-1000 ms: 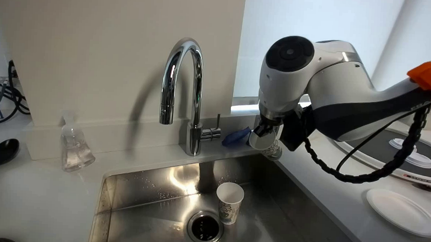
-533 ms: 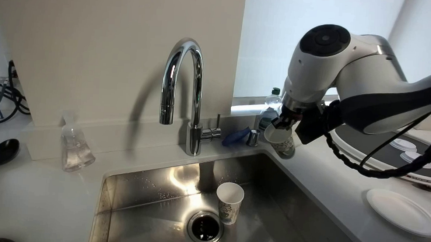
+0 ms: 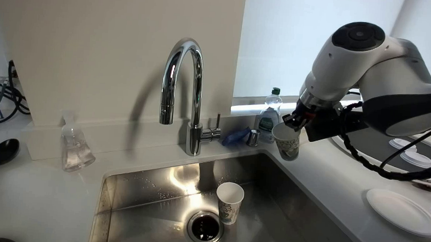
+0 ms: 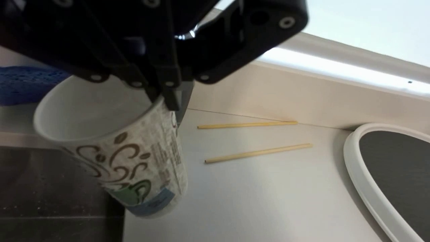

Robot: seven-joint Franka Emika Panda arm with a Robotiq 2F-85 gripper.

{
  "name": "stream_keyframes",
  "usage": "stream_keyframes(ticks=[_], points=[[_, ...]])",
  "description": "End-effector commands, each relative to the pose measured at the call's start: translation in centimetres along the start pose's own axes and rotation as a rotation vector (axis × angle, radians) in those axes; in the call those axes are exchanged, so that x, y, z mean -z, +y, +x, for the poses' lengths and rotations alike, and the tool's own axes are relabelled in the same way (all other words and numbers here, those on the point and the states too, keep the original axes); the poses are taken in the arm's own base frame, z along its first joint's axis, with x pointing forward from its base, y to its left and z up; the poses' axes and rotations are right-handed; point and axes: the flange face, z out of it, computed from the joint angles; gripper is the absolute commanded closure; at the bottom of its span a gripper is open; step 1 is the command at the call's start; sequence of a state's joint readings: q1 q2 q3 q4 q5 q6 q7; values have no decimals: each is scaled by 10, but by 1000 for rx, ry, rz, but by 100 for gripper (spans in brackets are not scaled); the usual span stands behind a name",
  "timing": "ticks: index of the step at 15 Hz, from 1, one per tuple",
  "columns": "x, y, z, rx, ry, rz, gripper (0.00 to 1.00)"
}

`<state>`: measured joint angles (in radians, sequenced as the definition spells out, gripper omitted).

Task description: Place the coffee cup in the sink then put the liquid from the cup on the left into the cup on the right.

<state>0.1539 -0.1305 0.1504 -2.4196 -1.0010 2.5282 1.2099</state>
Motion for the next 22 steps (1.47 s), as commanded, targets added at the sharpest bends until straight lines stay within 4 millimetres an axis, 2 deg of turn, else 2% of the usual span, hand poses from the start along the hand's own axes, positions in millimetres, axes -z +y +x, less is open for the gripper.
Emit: stream_keyframes(ticks=[1,10,20,21,22], points=[[0,15,-16,-95,-28,39,99],[-13,34,-33,-254,-73,62,99],[-23,50,-46,-333,-100,34,98],[-23,51,-47,-335,-102,30,91],[-23,52,-48,-336,-104,26,73]])
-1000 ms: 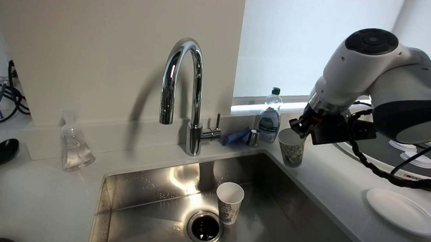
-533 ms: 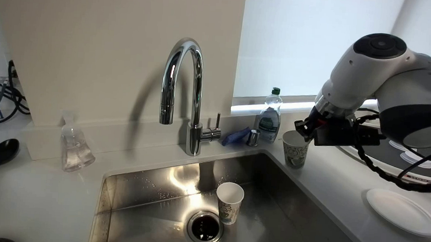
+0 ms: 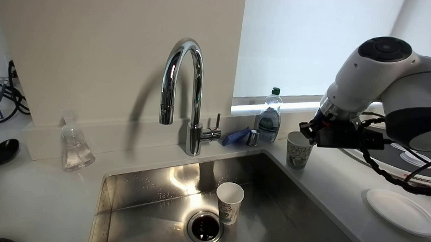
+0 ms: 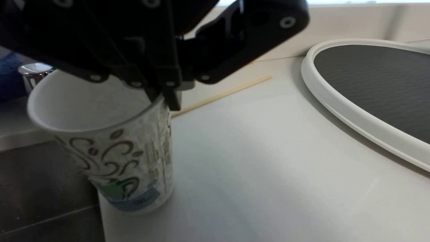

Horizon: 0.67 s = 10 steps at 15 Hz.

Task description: Place the coffee cup in the sink then put the liquid from the cup on the left into the cup on the right.

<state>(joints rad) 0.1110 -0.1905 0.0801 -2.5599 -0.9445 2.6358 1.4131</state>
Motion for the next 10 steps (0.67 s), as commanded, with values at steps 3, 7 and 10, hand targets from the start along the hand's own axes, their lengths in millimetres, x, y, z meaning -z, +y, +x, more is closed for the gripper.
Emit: stream_keyframes(ticks=[3,7,10], points=[[-3,15,-14,-26,-22,-8,50],[1,15,-10,-17,-2,-16,19],[8,14,-6,-13,16,-12,1]])
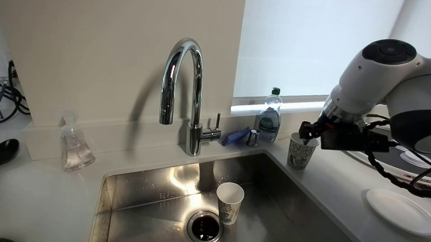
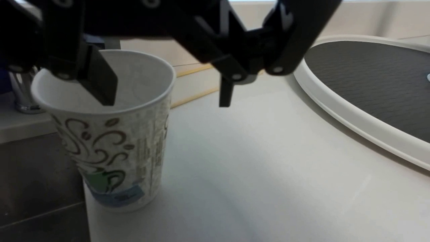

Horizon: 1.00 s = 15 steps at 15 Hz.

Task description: Place the coffee cup in the sink then put the liquid from the cup on the left into the cup on the right.

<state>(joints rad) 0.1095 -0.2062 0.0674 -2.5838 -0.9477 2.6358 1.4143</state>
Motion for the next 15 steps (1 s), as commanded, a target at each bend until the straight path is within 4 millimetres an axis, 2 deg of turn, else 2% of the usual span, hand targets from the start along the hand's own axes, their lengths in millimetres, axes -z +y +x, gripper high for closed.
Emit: stream_keyframes(ticks=[1,8,15], points=[[14,5,0,-4,30,-1,0],[48,6,12,9,97,15,0],[88,-14,3,150,127,74,0]])
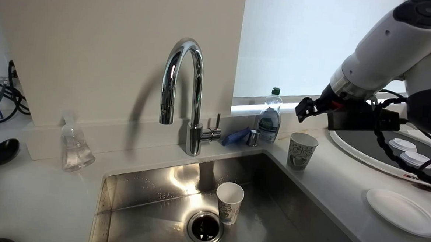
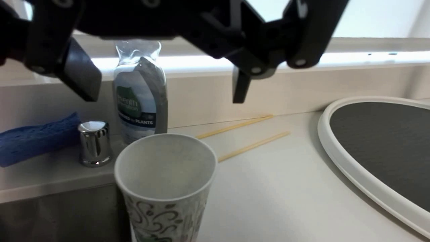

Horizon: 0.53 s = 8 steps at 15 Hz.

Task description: Place the coffee cup in the sink then put the liquid from the cup on the left into the cup on the right.

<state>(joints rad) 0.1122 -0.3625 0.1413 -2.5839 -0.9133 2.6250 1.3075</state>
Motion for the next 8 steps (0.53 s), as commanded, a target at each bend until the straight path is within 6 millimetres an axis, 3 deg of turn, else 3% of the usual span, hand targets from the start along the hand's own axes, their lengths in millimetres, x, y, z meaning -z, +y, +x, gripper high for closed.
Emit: stream_keyframes(ticks=[1,3,4,8], points=[[20,-6,-12,87,-13,8,0],[27,-10,-16,127,-17,20,0],[17,-13,-5,95,0,33,0],[18,-13,-4,97,2,34,0]])
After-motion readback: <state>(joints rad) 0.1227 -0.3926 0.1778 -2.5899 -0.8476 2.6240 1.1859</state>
